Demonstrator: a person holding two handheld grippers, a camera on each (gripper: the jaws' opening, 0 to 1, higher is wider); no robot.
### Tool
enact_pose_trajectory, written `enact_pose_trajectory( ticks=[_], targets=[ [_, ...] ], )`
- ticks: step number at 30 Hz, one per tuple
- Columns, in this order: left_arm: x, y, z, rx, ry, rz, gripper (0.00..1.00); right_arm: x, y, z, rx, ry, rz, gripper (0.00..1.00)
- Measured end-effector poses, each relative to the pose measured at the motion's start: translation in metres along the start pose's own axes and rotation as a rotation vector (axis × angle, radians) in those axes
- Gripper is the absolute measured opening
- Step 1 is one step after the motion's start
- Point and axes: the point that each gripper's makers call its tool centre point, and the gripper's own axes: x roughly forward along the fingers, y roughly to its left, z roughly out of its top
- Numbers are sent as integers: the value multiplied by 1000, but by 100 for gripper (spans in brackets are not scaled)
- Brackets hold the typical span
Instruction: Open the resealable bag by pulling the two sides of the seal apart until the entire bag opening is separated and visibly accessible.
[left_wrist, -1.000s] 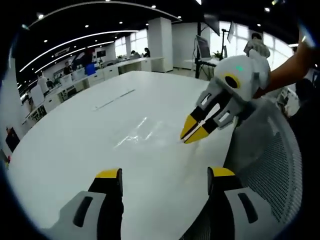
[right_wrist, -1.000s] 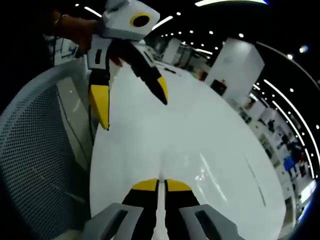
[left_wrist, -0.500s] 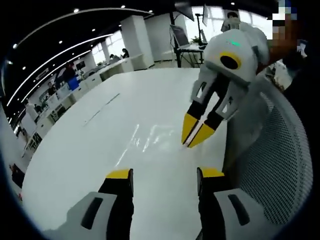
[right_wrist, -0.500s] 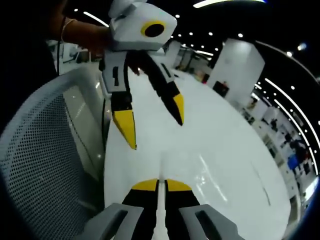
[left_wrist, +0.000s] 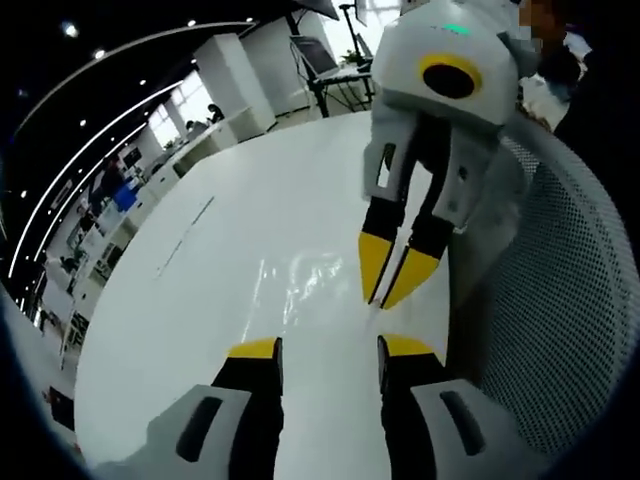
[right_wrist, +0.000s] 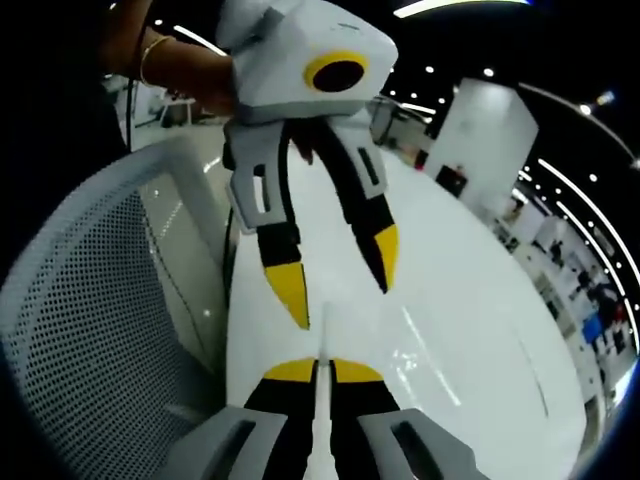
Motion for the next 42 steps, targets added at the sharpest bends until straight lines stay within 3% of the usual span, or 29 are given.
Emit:
enact_pose_trajectory(
  ticks=[5, 7, 13, 29, 38, 42],
  targets=[
    [1, -2, 1, 15, 2, -10, 26, 0, 1, 0, -1, 1, 3, 0],
    [5, -9, -2, 100, 38, -30, 22, 2, 5, 2, -4, -1, 14, 0],
    [7, -19, -4, 170, 55, -60, 7, 5, 5, 3, -2, -2, 13, 0],
    [8, -21, -12, 162, 61, -80, 0, 11, 0, 4, -13, 8, -19, 2],
    [7, -25, -14, 179, 57, -98, 0, 16, 5, 7, -94, 25, 1, 0],
    [5, -28, -13, 108, 43, -124, 1, 17, 6, 7, -118, 36, 19, 0]
  ],
)
